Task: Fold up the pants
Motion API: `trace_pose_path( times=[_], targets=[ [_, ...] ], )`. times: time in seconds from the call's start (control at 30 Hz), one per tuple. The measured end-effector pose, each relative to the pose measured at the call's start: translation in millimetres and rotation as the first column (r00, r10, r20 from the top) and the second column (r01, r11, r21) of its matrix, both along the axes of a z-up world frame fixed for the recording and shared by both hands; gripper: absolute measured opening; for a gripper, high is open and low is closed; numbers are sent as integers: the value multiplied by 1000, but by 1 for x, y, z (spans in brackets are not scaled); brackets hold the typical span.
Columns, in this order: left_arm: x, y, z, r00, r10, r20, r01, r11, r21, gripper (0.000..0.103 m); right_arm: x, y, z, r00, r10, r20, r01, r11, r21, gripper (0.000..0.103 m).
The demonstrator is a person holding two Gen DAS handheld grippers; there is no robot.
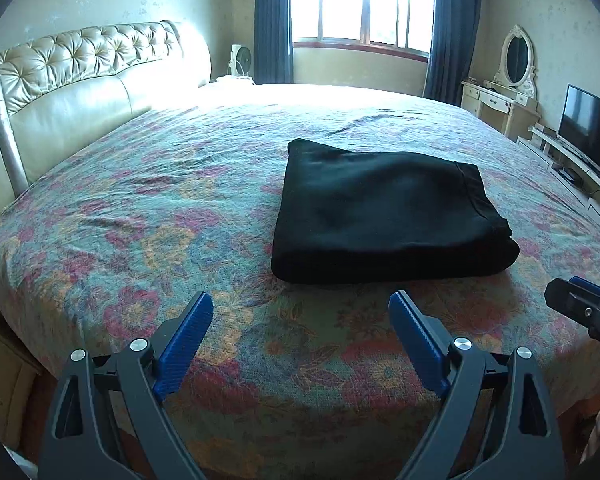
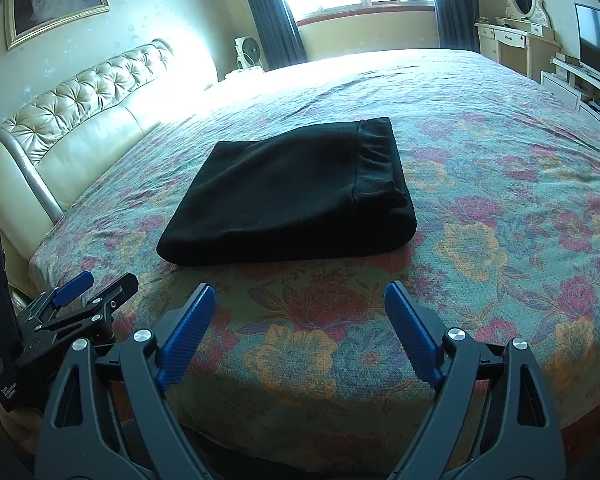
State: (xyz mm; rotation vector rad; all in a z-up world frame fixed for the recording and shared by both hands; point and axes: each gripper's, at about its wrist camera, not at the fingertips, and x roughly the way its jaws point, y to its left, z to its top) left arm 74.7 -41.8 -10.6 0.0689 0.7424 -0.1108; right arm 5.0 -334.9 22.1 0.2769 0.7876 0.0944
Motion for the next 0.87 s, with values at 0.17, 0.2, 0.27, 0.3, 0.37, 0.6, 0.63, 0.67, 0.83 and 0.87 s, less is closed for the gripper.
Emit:
trace_pose_path(
  times=[0.17, 0.2, 0.27, 0.3, 0.37, 0.6, 0.63, 0.67, 0.83, 0.87],
  targets=[
    [-1, 1, -1, 1000, -4, -14, 4, 1000, -28, 89, -1, 3, -5, 1000, 2, -13, -2, 1000, 0, 87],
    [-1, 1, -2, 1000, -6, -17, 6, 999, -39, 89, -1, 3, -5, 1000, 2, -15, -2, 1000, 0, 87],
    [-2, 2, -2, 1000, -5, -22, 4, 998, -57, 89, -2, 4, -7, 1000, 2, -17, -2, 1000, 1, 87],
    [-3, 3, -2, 1000, 1, -22, -3, 998, -65, 89, -3, 4, -8, 1000, 2, -18, -2, 1000, 3, 87],
    [-3, 3, -3, 998, 36, -47, -38, 998, -54, 89, -4, 4, -10, 1000, 2, -23, -2, 1000, 5, 87],
    [-10, -7, 2, 999, 5, -50, -4, 1000, 3, 89, -6, 2, -12, 1000, 1, -31, 0, 1000, 7, 87],
    [-11, -7, 3, 999, -3, -45, 3, 1000, -11, 89, -7, 1, -12, 1000, -2, -31, 2, 1000, 6, 87],
    [-11, -6, 3, 999, -6, -47, 5, 1000, -27, 89, -7, 0, -11, 1000, -4, -30, 4, 1000, 7, 87],
    [-10, -6, 1, 997, -6, -73, 0, 997, -76, 89, -9, -2, -11, 1000, -8, -30, 9, 1000, 4, 87],
    [-10, -7, 1, 997, -9, -77, 3, 997, -81, 89, -9, -3, -11, 999, -8, -32, 9, 1000, 4, 87]
  ],
)
